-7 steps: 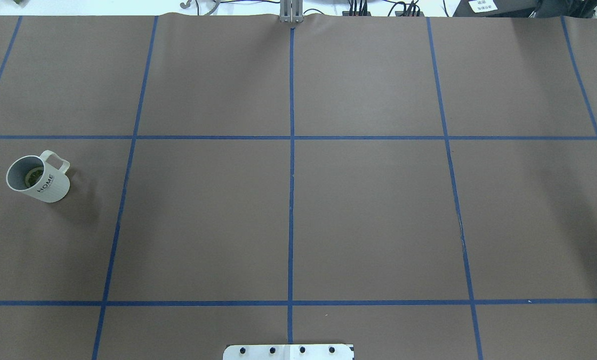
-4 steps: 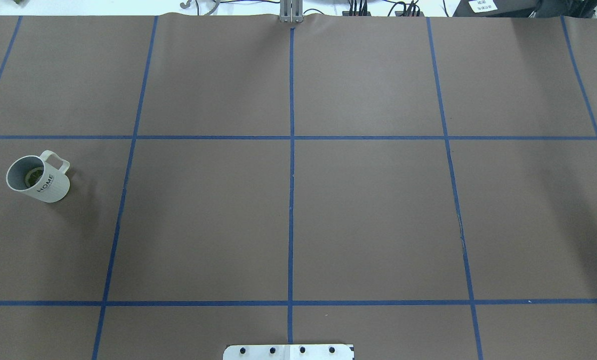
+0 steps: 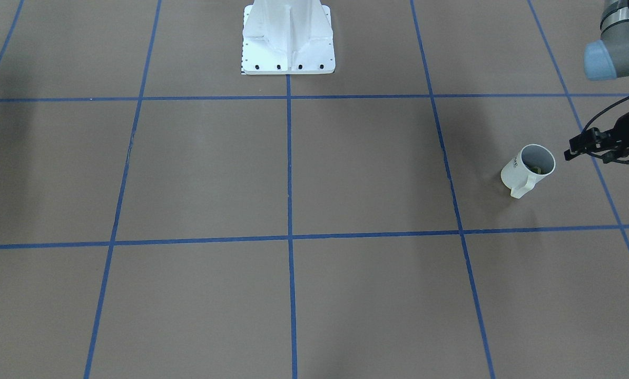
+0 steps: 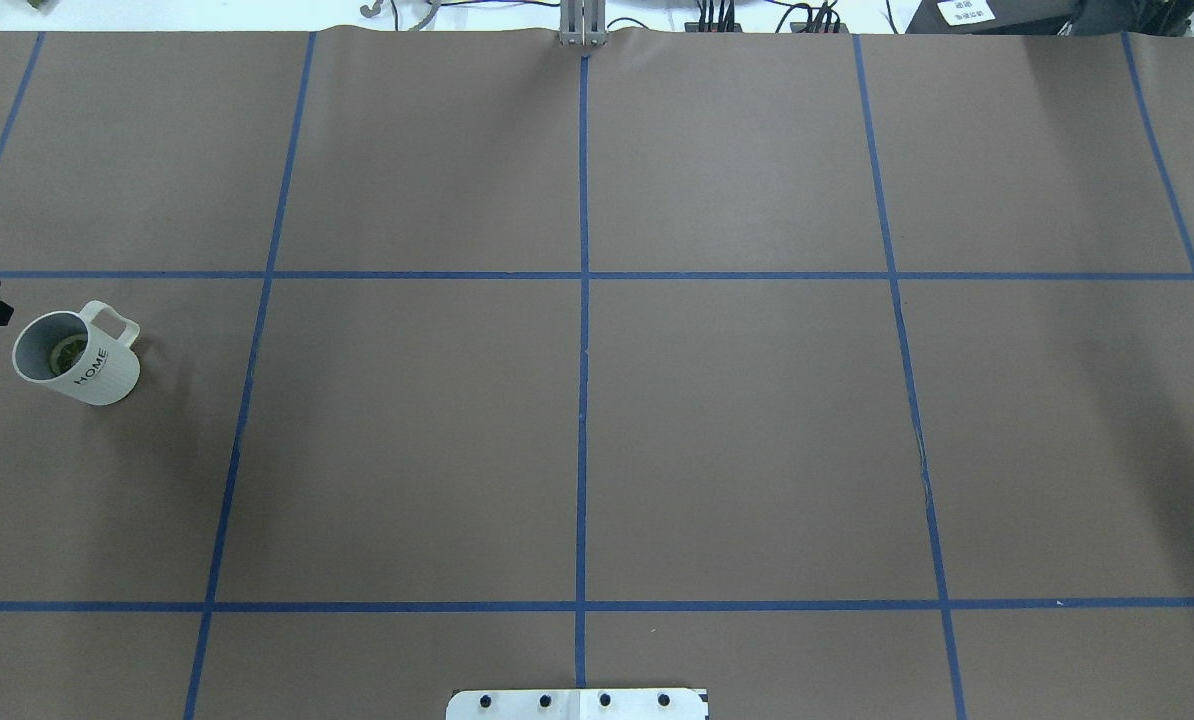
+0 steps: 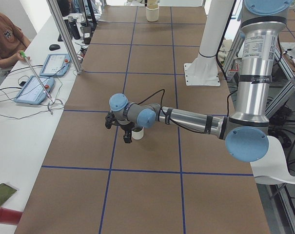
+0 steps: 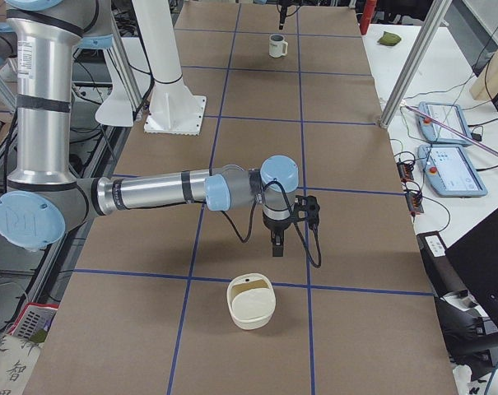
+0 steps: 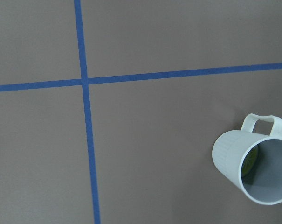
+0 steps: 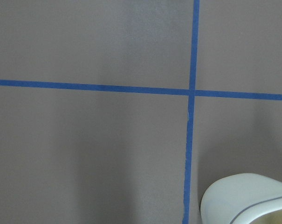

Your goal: Left arm hands cup to right arm to dump lemon

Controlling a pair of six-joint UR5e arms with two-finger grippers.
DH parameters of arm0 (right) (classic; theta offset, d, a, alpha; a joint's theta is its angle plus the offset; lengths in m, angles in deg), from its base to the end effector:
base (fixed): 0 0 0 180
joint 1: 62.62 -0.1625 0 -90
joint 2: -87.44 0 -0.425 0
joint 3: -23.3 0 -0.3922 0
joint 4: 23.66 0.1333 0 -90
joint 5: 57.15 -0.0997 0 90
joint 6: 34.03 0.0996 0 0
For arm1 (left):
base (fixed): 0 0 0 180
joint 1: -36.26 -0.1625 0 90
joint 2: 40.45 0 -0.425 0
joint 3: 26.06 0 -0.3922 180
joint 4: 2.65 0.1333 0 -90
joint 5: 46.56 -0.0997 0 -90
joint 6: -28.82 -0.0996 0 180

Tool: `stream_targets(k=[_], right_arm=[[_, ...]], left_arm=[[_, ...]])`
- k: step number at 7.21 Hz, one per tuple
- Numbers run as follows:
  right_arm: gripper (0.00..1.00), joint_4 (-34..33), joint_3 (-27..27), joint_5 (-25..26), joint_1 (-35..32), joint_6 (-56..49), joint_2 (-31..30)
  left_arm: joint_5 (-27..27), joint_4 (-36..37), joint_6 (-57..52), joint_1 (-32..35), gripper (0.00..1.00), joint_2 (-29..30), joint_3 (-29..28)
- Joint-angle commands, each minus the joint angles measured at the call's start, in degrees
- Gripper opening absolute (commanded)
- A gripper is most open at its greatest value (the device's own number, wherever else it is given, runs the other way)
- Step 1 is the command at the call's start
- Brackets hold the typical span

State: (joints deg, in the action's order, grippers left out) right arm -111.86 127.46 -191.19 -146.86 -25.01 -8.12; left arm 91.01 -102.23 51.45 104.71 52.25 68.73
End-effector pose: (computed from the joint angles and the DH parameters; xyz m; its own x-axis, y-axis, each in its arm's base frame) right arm 0.0178 -0.4617 0.5793 0.7094 -0.0411 0.7036 -0.0127 0.9974 0.0711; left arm 0.1368 -0.5092 0.5709 0.6409 0.0726 -0.7642 -0.1133 0.9936 -0.0006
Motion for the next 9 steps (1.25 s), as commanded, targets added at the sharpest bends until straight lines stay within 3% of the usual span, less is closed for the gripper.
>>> stream_targets(k=[1,7,8,9], right_arm=[[1.00,0.0,0.0,-0.3,0.4,-0.1,0.0],[1.00,0.0,-0.1,-0.4,1.6,-0.2,0.0],[1.00,0.0,-0.1,-0.4,1.8,-0.3,0.0],[1.00,0.0,0.0,-0.4,1.9,-0.3,-0.1]], left_arm=[[0.0,-0.5,1.0,-2.0,1.00,0.2,-0.8],[-2.0,-0.7,0.9,-4.1,0.90,1.3,-2.3],[-2.0,-0.7,1.0,-4.5,0.78,1.3,-2.3],[-2.0,-0.7,1.1,-4.5,0.48,1.3,-2.2]])
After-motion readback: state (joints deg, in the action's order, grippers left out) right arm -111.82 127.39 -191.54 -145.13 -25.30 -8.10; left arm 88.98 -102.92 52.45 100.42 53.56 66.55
